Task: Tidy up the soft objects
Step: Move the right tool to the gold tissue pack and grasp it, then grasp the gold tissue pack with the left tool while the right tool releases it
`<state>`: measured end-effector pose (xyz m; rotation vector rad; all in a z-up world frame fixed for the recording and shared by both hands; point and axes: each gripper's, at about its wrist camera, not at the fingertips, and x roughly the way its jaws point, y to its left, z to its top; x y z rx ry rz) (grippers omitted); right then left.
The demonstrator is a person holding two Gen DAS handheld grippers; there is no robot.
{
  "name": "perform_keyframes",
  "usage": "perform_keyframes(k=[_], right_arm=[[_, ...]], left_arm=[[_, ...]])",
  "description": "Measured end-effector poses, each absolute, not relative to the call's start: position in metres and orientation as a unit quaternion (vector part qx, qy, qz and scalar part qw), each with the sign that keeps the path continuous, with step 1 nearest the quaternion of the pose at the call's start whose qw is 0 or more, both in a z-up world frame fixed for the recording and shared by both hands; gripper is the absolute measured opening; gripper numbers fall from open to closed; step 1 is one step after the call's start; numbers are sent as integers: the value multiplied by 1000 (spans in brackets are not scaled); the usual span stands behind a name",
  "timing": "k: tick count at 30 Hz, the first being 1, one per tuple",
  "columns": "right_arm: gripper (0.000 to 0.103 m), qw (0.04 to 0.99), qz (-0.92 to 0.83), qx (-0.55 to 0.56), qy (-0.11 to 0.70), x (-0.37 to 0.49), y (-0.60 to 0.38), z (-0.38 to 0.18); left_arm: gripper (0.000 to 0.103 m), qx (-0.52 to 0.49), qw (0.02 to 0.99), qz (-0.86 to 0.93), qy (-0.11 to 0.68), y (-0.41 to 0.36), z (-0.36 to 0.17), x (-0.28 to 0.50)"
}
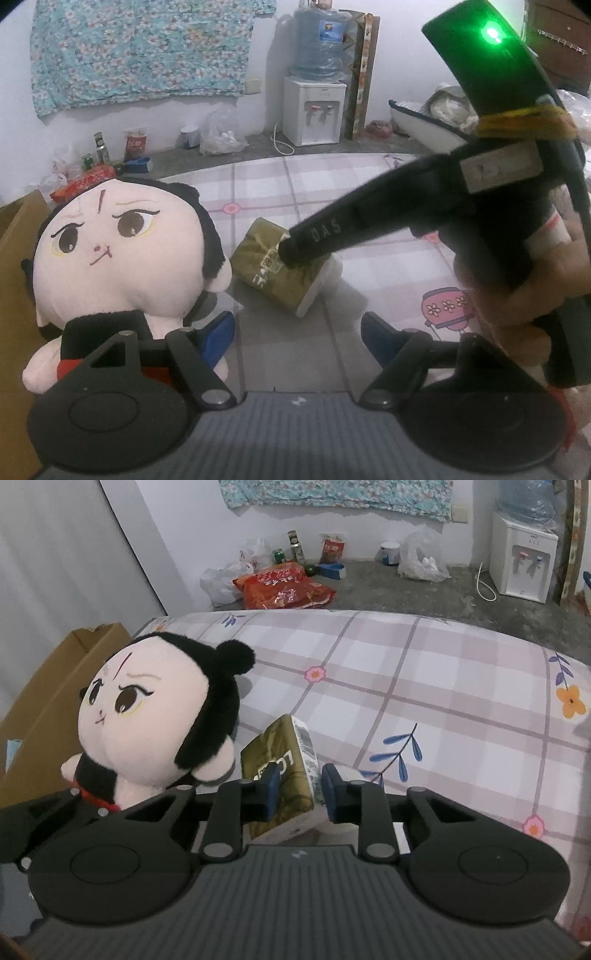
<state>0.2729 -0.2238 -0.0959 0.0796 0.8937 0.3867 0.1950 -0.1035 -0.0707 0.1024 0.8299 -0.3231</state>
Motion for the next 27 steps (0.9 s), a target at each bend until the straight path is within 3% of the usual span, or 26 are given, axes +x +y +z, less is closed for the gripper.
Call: perform_keyframes(k=[11, 19, 26, 27], right_arm=[[20, 862, 182, 107, 461, 239, -243, -92], [21, 806, 183, 232, 513, 185, -266, -107], [23, 775, 193, 274, 537, 131, -263, -121], [29, 771, 196, 279, 538, 125, -262, -122]], left_arm=[[77, 25, 887, -190, 420, -91, -59, 171], [90, -5, 858, -245, 452, -66, -59, 125], [92, -39, 838, -263, 477, -52, -71, 104], [92, -40, 838, -261, 478, -53, -72, 104]])
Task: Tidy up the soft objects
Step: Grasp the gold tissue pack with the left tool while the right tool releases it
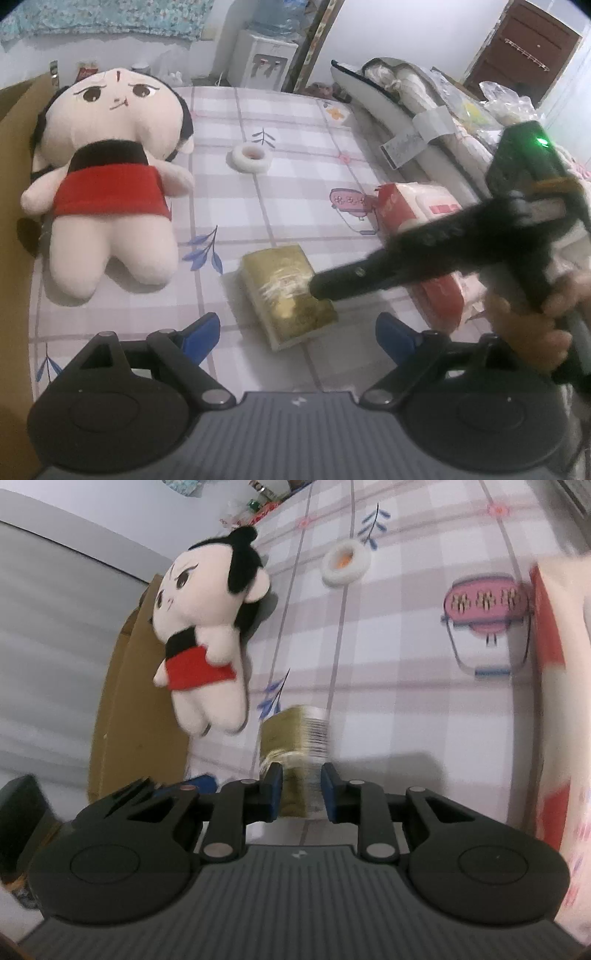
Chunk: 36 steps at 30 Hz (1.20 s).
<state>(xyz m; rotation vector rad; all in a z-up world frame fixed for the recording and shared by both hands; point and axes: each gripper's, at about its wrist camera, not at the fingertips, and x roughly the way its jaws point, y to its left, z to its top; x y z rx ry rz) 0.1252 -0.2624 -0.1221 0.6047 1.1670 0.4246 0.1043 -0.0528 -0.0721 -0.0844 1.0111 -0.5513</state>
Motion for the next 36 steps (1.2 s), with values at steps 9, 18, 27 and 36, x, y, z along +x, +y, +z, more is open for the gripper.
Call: perform_keyframes(k=[9, 18, 27, 36], right_arm=[[49, 822, 154, 271, 477, 101, -287, -86], [50, 837, 132, 267, 460, 79, -301, -76], [63, 872, 120, 196, 433, 94, -296, -61], [72, 909, 87, 73, 400, 183, -274, -78]], left_arm=[[92, -17, 843, -242, 479, -82, -85, 125], [64, 17, 848, -212, 485, -97, -103, 132], [62, 13, 851, -201, 485, -79, -99, 114], [61, 10, 858, -184, 479, -54, -97, 98]])
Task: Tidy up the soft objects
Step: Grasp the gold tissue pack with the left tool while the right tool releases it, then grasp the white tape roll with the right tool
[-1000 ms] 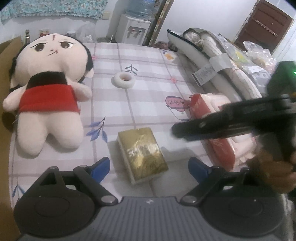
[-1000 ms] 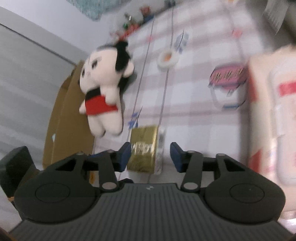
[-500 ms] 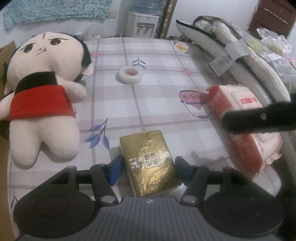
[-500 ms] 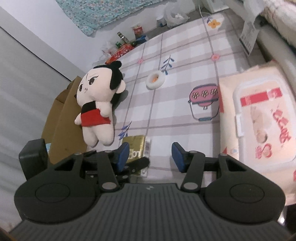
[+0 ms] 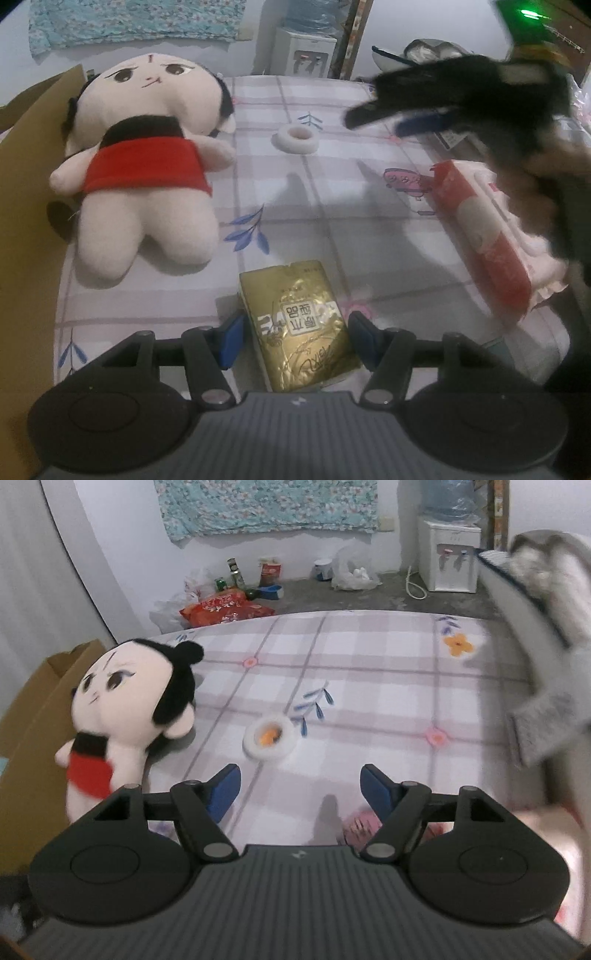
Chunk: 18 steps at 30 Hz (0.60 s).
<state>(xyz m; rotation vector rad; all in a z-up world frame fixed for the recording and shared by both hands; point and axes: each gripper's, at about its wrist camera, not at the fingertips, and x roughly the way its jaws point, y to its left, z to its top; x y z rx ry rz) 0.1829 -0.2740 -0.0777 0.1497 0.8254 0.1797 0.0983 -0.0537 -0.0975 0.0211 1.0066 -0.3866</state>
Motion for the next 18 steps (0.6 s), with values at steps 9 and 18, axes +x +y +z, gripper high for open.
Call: perform_keyframes(k=[9, 18], right_arm=[[80, 903, 126, -44, 409, 249, -213, -107], [48, 902, 121, -56, 411, 274, -203, -125]], left_arm=[[61, -16, 857, -187, 480, -39, -97, 95], [61, -23, 858, -188, 478, -38, -98, 92]])
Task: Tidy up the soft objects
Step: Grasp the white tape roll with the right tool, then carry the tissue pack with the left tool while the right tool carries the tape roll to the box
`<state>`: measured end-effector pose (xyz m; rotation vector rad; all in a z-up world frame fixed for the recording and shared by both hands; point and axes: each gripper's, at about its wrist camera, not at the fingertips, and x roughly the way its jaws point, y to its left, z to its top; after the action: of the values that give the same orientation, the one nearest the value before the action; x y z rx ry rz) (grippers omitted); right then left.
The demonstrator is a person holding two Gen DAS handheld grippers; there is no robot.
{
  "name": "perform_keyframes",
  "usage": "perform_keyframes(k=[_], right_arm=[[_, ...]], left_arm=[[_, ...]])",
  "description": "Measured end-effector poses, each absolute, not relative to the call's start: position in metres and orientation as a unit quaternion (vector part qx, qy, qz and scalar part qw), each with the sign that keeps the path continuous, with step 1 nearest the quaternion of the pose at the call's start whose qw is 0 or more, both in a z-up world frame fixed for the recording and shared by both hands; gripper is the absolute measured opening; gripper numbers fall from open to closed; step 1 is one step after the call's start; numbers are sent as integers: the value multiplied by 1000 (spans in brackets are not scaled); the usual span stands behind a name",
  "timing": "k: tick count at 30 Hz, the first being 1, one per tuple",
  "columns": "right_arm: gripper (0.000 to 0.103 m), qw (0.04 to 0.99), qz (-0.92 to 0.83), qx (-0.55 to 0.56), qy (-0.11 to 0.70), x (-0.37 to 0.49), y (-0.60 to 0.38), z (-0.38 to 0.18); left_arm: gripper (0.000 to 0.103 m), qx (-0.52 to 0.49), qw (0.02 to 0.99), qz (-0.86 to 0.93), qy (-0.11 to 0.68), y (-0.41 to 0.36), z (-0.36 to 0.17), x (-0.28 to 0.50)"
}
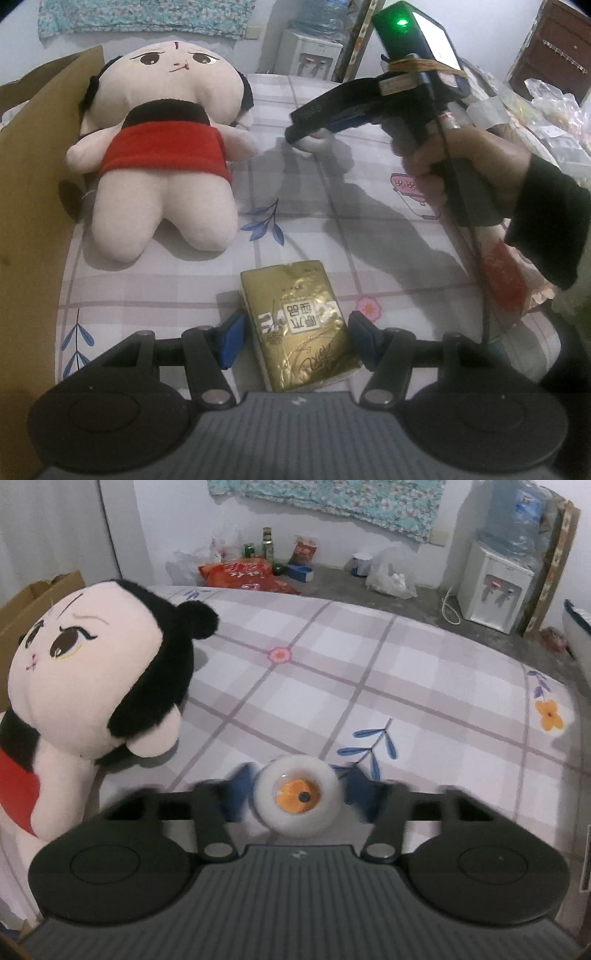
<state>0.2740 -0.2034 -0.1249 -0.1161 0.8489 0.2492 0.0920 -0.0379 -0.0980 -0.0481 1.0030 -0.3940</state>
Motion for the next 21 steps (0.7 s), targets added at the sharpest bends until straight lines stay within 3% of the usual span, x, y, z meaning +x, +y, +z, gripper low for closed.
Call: perform_keyframes(k=[5, 13, 21], right_arm=[[47, 894, 113, -27, 434, 251, -216, -122], [48, 870, 98, 23, 483, 140, -234, -116], [48, 870, 94, 57, 480, 48, -225, -118]], left_arm=[[61, -27, 858, -185, 478, -38, -97, 90], [61, -26, 859, -181, 479, -38, -97, 85], [62, -28, 857, -179, 482, -38, -95, 71]])
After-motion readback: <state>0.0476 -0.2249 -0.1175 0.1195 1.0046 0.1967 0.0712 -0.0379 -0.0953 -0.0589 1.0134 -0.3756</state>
